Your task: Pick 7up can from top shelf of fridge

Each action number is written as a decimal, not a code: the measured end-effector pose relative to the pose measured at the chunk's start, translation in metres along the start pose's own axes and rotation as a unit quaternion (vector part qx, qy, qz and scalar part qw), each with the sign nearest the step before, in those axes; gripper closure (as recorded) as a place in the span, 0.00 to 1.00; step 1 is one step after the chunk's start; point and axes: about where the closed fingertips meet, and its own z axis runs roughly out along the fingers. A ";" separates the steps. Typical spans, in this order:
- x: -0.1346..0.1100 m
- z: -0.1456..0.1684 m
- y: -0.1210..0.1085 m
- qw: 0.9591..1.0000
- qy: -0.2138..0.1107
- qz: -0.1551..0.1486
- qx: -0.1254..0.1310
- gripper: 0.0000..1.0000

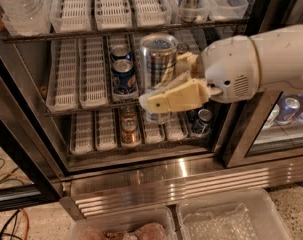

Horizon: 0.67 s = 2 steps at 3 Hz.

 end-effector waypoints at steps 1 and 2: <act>0.014 0.018 0.014 1.000 -0.006 0.020 -0.020 1.00; 0.014 0.018 0.014 1.000 -0.006 0.020 -0.020 1.00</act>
Offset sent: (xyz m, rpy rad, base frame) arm -0.0099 0.0112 -0.0149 0.0146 0.0387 0.0200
